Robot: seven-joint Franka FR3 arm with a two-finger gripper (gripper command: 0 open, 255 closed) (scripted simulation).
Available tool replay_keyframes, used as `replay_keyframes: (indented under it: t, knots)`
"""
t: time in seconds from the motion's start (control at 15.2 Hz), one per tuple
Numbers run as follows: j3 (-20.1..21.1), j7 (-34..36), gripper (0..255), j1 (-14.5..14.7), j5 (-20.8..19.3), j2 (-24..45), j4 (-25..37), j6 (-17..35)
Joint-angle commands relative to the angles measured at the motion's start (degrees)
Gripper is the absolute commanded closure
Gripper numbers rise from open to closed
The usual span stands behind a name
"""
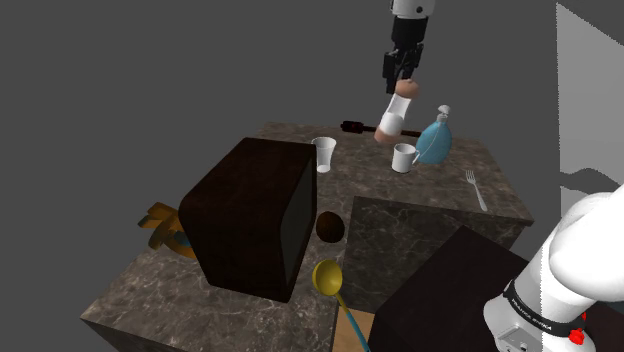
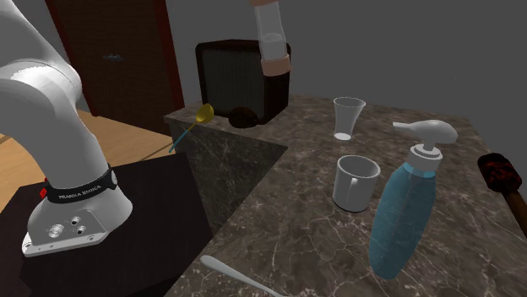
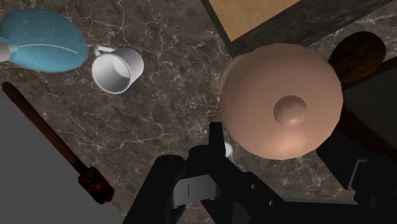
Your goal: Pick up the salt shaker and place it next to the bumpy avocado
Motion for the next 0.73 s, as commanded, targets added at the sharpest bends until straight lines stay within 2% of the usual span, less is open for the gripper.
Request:
replay_keyframes:
  t: [0.0,0.59,0.66]
  knots:
    - [1.9,3.0,255,1.1,0.3,1.3,1.7,-0.5]
    - [9.0,14.8,255,5.8,0.5,7.9,9.1,-2.1]
    - [9.0,14.8,255,5.8,0.5,7.7,8.0,-1.3]
